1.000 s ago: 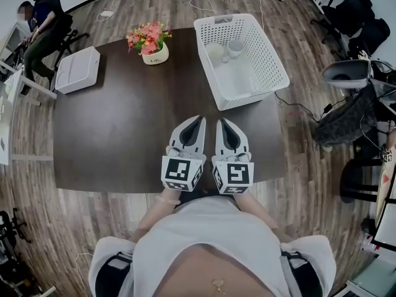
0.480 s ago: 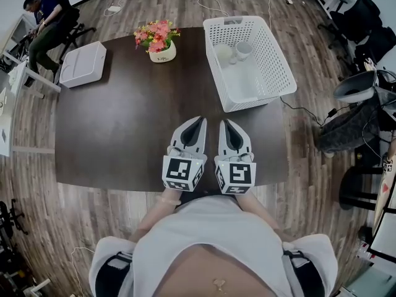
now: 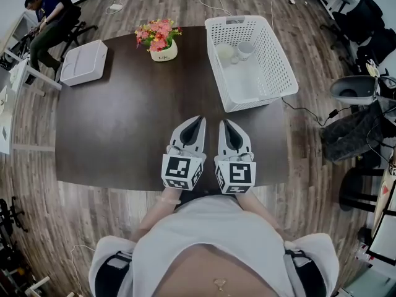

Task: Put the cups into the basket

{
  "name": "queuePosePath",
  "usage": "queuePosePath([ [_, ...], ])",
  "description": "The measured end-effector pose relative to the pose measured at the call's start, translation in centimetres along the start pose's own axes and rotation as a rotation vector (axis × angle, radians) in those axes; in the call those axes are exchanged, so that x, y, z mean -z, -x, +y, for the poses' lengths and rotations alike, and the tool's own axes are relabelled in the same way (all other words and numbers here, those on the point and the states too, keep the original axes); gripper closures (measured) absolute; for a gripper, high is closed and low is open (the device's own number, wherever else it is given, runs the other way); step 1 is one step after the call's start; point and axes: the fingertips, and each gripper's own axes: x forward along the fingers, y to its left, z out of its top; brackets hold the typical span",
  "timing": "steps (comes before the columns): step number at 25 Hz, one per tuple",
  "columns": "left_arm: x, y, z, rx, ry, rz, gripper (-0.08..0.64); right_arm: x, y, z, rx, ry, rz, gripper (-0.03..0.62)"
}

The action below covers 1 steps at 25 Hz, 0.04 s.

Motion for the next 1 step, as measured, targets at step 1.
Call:
queuePosePath([
  [1,0.06,-0.03,-0.03,0.001,0.000,0.001,0.549,0.03,-0.01,0.02,-0.001,-0.001,0.001,0.581],
])
